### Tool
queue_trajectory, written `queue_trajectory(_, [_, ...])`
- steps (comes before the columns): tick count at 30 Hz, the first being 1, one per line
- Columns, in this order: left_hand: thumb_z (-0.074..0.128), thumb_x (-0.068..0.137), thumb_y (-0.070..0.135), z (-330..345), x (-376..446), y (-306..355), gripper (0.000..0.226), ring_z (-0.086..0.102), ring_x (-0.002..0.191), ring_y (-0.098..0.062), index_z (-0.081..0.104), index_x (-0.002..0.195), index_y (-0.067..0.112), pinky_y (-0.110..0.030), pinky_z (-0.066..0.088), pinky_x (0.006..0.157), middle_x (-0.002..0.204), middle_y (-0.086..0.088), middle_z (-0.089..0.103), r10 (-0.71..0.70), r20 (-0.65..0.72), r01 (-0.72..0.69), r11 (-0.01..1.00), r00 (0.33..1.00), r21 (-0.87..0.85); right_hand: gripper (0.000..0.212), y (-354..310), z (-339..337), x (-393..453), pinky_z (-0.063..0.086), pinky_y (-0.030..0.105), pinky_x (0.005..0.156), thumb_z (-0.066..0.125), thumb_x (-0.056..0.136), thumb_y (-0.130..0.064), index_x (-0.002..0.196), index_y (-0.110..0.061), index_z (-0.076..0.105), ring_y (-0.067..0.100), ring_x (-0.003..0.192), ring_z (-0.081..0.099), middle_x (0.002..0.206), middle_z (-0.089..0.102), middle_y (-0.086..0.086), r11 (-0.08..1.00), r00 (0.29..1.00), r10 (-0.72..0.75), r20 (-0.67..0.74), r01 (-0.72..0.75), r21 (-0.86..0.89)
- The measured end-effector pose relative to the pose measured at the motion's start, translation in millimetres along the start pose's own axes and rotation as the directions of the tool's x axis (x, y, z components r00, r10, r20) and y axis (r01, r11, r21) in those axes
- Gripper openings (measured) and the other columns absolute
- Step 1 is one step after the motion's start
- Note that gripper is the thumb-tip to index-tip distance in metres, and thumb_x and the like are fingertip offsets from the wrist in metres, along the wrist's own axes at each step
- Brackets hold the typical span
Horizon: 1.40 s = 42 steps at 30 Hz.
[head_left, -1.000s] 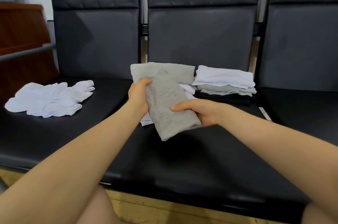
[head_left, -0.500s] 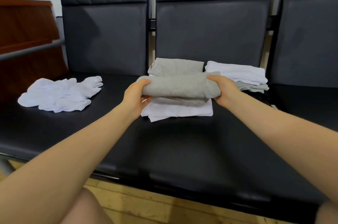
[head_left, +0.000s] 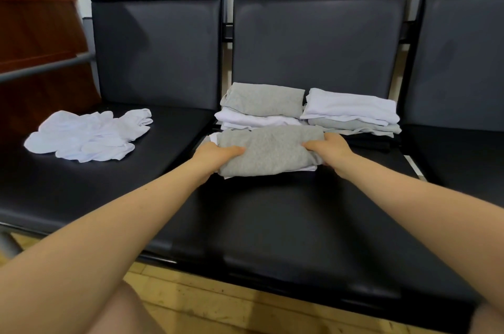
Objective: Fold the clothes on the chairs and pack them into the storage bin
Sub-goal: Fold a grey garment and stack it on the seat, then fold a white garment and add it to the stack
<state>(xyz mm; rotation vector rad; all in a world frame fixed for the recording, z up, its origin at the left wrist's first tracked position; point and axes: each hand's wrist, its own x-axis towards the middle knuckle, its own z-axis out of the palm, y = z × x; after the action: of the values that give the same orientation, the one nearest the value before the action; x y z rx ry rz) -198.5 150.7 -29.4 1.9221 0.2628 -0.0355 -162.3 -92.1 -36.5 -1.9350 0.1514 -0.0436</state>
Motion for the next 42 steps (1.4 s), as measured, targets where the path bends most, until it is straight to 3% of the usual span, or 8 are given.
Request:
queue_trajectory(5, [0.055, 0.09, 0.024, -2, 19, 4, 0.028, 0.055, 0.093, -0.02, 0.056, 0.113, 0.009, -0.028, 0.045, 0.072, 0.105, -0.003, 0.058, 0.164, -0.257, -0.13, 0.981, 0.952, 0.144, 0.031, -3, 9, 0, 0.052, 0.034, 0.084, 0.065, 0.086, -0.019, 0.115, -0.008, 0.061, 0.023, 0.102, 0.061, 0.111, 0.064, 0.007, 0.988, 0.986, -0.157, -0.064, 0.156, -0.019])
queue_trajectory(9, [0.048, 0.088, 0.035, -13, 39, -12, 0.042, 0.05, 0.115, -0.033, 0.051, 0.125, 0.015, -0.043, 0.044, 0.097, 0.124, -0.011, 0.056, 0.059, -0.279, 0.067, 0.905, 0.958, 0.42, 0.04, 4, 29, -4, 0.048, 0.033, 0.089, 0.061, 0.088, -0.025, 0.124, -0.009, 0.056, 0.023, 0.107, 0.058, 0.119, 0.061, 0.007, 0.98, 0.992, -0.116, 0.051, 0.122, -0.159])
queue_trajectory(14, [0.056, 0.088, 0.034, -9, 48, -18, 0.044, 0.057, 0.099, -0.027, 0.05, 0.126, 0.012, -0.035, 0.051, 0.083, 0.121, -0.009, 0.057, -0.012, -0.179, 0.033, 0.993, 0.984, 0.117, 0.047, 10, 32, 0, 0.041, 0.028, 0.087, 0.054, 0.093, -0.032, 0.132, -0.007, 0.049, 0.024, 0.115, 0.054, 0.125, 0.057, 0.006, 0.937, 0.989, -0.149, 0.005, 0.143, -0.317])
queue_trajectory(20, [0.056, 0.082, 0.028, -1, 48, -5, 0.053, 0.054, 0.103, -0.026, 0.045, 0.131, 0.013, -0.038, 0.05, 0.087, 0.127, -0.009, 0.051, 0.1, -0.198, -0.071, 0.987, 0.975, 0.146, 0.052, 9, 31, 0, 0.054, 0.038, 0.089, 0.061, 0.089, -0.023, 0.136, -0.008, 0.046, 0.024, 0.108, 0.059, 0.13, 0.055, 0.01, 0.997, 1.0, -0.008, 0.026, 0.006, 0.075])
queue_trajectory(25, [0.053, 0.086, 0.036, -20, 47, -15, 0.061, 0.047, 0.121, -0.033, 0.038, 0.142, 0.017, -0.041, 0.045, 0.096, 0.139, -0.015, 0.041, 0.131, -0.192, -0.068, 0.95, 0.973, 0.305, 0.063, -2, 26, -15, 0.037, 0.04, 0.098, 0.061, 0.087, -0.032, 0.14, -0.006, 0.037, 0.031, 0.126, 0.038, 0.134, 0.043, 0.014, 0.841, 0.932, -0.296, -0.209, 0.151, -0.519])
queue_trajectory(29, [0.052, 0.09, 0.036, -63, 47, -37, 0.049, 0.051, 0.119, -0.032, 0.047, 0.134, 0.016, -0.039, 0.043, 0.095, 0.134, -0.015, 0.048, 0.191, -0.302, -0.074, 0.93, 0.934, 0.36, 0.042, -31, 44, -28, 0.043, 0.033, 0.082, 0.057, 0.089, -0.021, 0.13, -0.015, 0.051, 0.018, 0.098, 0.05, 0.103, 0.052, 0.0, 0.635, 0.774, -0.633, -0.005, 0.516, -0.575])
queue_trajectory(36, [0.051, 0.088, 0.023, -145, 24, -78, 0.024, 0.058, 0.102, -0.031, 0.065, 0.107, 0.017, -0.037, 0.045, 0.088, 0.11, -0.01, 0.064, 0.24, -0.491, -0.045, 0.926, 0.838, 0.376, 0.018, -82, 165, -16, 0.05, 0.036, 0.072, 0.05, 0.089, -0.019, 0.085, -0.009, 0.065, 0.022, 0.074, 0.059, 0.073, 0.063, 0.004, 0.743, 0.846, -0.495, 0.197, 0.53, -0.408])
queue_trajectory(42, [0.051, 0.091, 0.02, -207, 14, -109, 0.025, 0.059, 0.103, -0.029, 0.062, 0.112, 0.012, -0.036, 0.047, 0.091, 0.112, -0.012, 0.063, 0.155, -0.658, 0.016, 0.969, 0.737, 0.245, 0.022, -123, 283, -17, 0.047, 0.032, 0.078, 0.052, 0.093, -0.029, 0.101, -0.014, 0.066, 0.017, 0.084, 0.058, 0.085, 0.064, -0.001, 0.814, 0.841, -0.464, 0.277, 0.528, -0.242])
